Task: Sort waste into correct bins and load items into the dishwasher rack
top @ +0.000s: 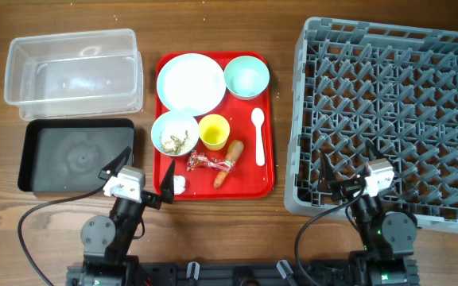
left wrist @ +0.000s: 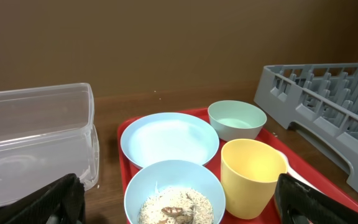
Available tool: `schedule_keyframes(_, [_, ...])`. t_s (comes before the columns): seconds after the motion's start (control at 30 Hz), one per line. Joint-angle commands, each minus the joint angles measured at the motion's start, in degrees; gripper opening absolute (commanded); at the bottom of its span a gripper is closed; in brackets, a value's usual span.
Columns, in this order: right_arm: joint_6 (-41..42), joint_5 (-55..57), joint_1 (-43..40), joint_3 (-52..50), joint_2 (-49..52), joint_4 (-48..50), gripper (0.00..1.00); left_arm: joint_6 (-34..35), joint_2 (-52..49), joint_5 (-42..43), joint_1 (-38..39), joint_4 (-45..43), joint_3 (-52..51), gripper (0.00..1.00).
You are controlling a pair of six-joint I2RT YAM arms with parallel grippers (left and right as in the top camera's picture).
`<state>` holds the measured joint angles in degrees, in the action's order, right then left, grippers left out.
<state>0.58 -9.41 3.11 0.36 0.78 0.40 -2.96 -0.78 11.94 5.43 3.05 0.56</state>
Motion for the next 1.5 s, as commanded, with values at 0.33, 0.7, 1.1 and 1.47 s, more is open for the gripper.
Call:
schedule_keyframes(0.33, [1.1, -1.0, -0.1, -0.1, -0.2, 0.4, 1.0, -0.7, 0.6, 1.3, -0.5, 0.2, -0.2, 1.0])
schedule_keyframes(0.7, [6.1, -1.2, -0.1, 0.0, 0.7, 0.3, 1.0, 3.9, -1.2, 0.8, -0.5, 0.2, -0.2, 1.0])
schedule_keyframes(1.1, [-0.5, -0.5, -0.1, 14.8, 21.4, -5.0, 1.0, 15.9, -20.7, 0.4, -0.5, 1.9, 9.0, 1.0])
schedule_keyframes(1.47, [-0.5, -0.6, -0.1, 44.7, 51.5, -32.3, 1.0, 15.6, -53.7, 0.5, -0.5, 30.8, 45.6, 1.0])
